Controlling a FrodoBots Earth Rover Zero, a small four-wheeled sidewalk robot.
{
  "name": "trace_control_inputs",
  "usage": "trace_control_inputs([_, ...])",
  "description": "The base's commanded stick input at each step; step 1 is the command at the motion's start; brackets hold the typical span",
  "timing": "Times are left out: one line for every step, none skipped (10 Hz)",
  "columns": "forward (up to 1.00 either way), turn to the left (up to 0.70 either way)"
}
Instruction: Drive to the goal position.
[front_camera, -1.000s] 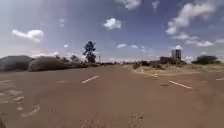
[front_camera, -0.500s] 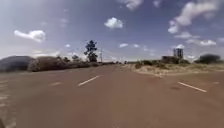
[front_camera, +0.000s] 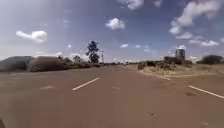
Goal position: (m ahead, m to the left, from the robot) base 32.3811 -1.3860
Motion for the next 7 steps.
trace_control_inputs([1.0, 0.01])
trace_control_inputs([1.0, 0.01])
trace_control_inputs([1.0, 0.01])
trace_control_inputs([1.0, 0.01])
trace_control_inputs([1.0, -0.23])
trace_control_inputs([1.0, -0.39])
trace_control_inputs([1.0, -0.36])
